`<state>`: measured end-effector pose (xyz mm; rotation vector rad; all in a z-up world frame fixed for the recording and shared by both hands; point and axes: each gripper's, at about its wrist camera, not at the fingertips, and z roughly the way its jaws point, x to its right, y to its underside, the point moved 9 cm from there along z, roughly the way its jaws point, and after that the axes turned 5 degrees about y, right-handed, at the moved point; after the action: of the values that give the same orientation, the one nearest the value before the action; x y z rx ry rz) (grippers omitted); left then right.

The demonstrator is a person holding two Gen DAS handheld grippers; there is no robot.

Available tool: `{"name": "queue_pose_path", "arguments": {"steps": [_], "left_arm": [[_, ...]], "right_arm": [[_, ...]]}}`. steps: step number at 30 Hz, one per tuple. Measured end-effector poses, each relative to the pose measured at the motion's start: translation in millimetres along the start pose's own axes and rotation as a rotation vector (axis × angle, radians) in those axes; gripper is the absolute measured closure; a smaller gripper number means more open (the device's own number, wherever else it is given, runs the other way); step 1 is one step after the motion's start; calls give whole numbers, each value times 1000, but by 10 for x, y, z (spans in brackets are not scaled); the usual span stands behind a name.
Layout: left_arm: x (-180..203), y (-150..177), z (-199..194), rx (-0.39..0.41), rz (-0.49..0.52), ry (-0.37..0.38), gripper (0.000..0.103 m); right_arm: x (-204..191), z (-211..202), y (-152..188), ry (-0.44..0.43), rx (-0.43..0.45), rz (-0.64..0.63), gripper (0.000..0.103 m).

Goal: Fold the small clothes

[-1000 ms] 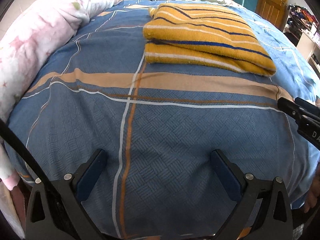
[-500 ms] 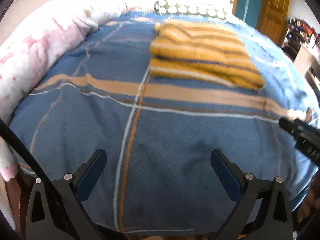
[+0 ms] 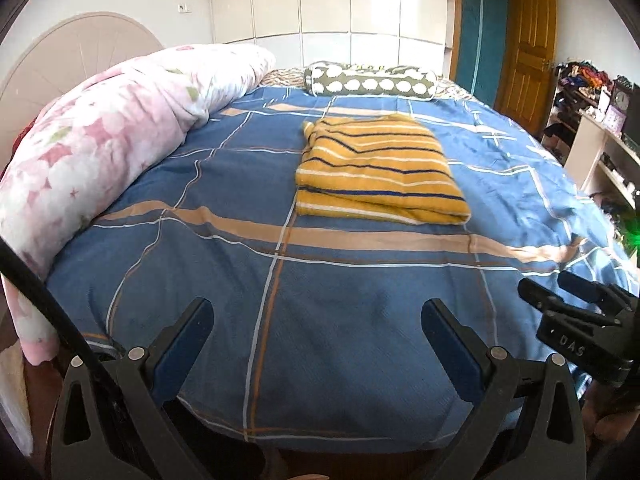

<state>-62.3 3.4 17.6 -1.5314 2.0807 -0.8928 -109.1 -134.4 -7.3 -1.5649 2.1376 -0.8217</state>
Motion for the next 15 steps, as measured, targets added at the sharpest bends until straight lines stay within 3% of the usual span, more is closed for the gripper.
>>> {"name": "queue_pose_path", "arguments": {"steps": [8,15], "left_arm": [[31,54,-117,6,-11,23,0],[117,119,-66,-18,26,25,0]], "right_arm": [[-62,-270,18,11,54,-23,30],[-19,-227,51,13,45,5,29]]}}
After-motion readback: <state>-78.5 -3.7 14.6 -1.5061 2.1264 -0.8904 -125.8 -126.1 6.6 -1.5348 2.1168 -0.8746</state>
